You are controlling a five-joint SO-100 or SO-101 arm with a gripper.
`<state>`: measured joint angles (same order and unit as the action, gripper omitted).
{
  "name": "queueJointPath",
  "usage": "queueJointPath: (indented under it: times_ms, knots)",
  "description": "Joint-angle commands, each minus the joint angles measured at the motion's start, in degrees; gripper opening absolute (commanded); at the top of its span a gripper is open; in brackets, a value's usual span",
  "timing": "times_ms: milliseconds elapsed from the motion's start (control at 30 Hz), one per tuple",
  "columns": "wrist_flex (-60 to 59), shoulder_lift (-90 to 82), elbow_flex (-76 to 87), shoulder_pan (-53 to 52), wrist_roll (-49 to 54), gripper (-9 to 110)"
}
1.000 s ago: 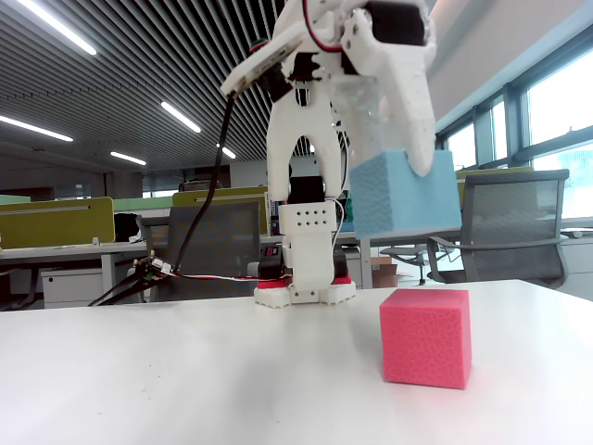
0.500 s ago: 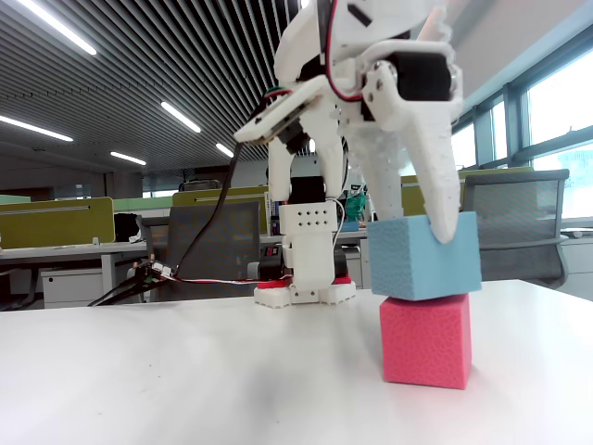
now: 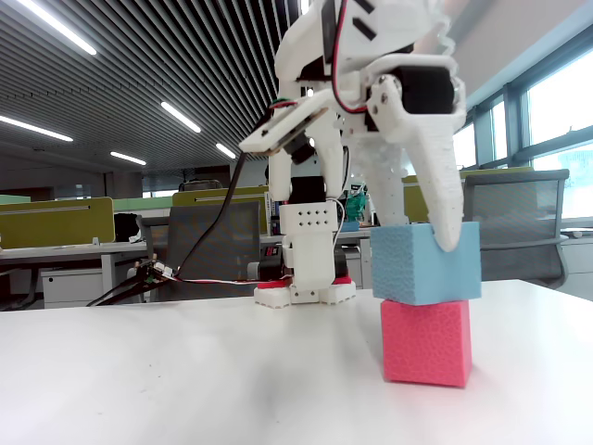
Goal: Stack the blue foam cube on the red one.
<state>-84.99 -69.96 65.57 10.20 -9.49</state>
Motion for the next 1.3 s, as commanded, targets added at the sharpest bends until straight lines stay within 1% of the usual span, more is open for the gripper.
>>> queueJointPath:
  times_ms: [0,267,467,700,933,1067,1167,1267]
  knots:
    - [-0.6,-3.7,-0.2,0.2,-0.3,28]
    - [-2.9,-7.5,-1.0,-0.4,-0.3,36]
    - [-4.0,-12.8,-0.1,-0.5,-0.3,36]
    - [-3.0,-25.6,5.1,-2.4,-0.3,33]
    - [1.1,-41.0,15.4,-6.8,-0.3,27]
    - [6.3,-50.9,25.8,-10.3,-0.3,23]
    - [13.0,-57.5,35.9,-12.8,-0.3,21]
    - [17.2,-62.7,44.5,-14.9,-0.3,20]
